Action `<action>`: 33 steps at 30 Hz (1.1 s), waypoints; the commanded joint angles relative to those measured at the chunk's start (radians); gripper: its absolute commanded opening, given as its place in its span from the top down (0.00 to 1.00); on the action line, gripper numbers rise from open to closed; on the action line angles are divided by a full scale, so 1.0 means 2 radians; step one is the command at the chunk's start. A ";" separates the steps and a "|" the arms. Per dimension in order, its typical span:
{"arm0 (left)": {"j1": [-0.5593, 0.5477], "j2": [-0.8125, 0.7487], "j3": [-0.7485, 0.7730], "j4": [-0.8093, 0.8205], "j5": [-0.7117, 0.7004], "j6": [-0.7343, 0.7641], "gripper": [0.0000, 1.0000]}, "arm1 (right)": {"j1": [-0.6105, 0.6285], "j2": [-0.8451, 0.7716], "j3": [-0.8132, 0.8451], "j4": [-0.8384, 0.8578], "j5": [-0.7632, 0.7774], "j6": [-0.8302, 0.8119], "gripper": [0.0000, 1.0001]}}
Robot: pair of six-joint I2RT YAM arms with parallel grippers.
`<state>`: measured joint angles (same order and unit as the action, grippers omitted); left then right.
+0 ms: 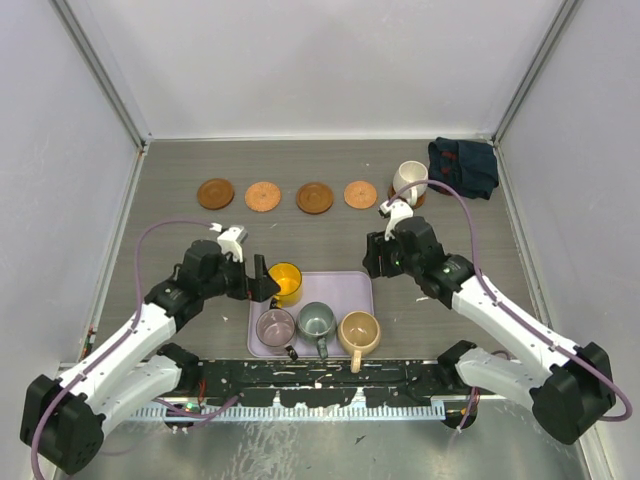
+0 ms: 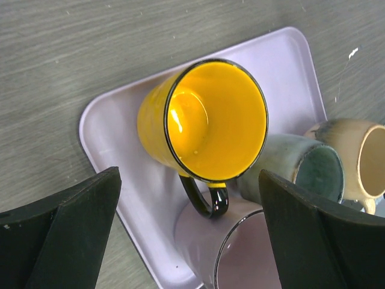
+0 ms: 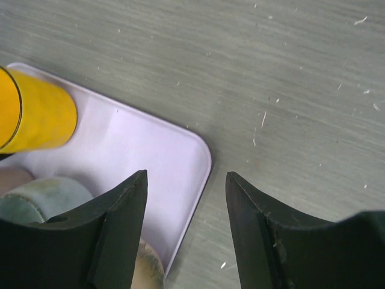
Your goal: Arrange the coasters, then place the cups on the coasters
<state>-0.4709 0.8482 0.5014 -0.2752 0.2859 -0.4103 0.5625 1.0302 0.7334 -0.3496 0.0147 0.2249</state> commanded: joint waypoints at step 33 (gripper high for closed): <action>-0.075 0.080 0.008 0.040 -0.049 -0.021 0.06 | 0.104 -0.071 -0.037 -0.064 0.037 0.091 0.30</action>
<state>-0.6098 1.0058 0.4988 -0.2256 0.2104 -0.4572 0.7650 0.8783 0.6495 -0.5552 0.0814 0.4141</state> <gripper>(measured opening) 0.962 0.701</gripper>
